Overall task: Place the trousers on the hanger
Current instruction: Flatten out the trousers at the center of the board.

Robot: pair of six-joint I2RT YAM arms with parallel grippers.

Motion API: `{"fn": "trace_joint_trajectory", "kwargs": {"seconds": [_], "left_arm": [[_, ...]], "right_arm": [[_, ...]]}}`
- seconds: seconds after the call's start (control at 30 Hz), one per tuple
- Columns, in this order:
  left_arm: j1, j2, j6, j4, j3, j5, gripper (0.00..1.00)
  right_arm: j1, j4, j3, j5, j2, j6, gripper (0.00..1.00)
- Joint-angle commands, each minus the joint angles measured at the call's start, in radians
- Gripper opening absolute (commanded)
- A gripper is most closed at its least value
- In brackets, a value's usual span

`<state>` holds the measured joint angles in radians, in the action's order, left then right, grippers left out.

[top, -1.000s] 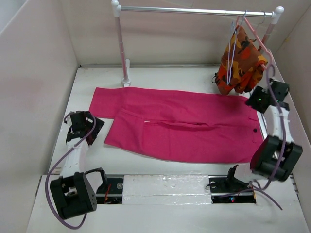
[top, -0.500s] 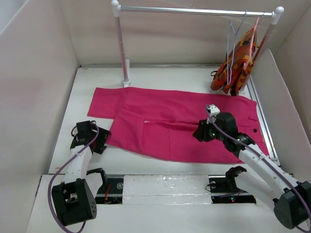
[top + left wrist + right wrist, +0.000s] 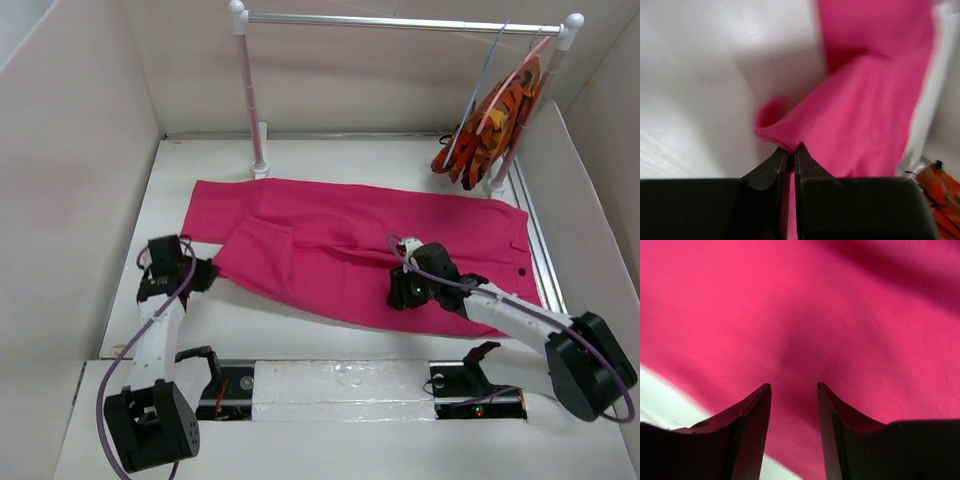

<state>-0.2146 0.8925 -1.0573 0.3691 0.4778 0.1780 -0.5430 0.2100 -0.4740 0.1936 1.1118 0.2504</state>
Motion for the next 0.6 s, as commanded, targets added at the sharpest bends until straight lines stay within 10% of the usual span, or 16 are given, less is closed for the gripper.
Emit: {"fn": "trace_joint_trajectory", "kwargs": {"seconds": [0.0, 0.2, 0.57], "left_arm": [[0.013, -0.009, 0.083, 0.048, 0.299, -0.130, 0.00], [0.162, 0.026, 0.262, 0.134, 0.548, -0.287, 0.00], [0.187, -0.102, 0.171, 0.152, 0.179, -0.258, 0.24]], "right_arm": [[0.021, -0.090, 0.038, -0.003, 0.091, -0.025, 0.47], [0.031, -0.132, 0.035, -0.010, 0.195, -0.034, 0.47], [0.067, -0.104, 0.028, 0.007, 0.175, -0.059, 0.46]]}}
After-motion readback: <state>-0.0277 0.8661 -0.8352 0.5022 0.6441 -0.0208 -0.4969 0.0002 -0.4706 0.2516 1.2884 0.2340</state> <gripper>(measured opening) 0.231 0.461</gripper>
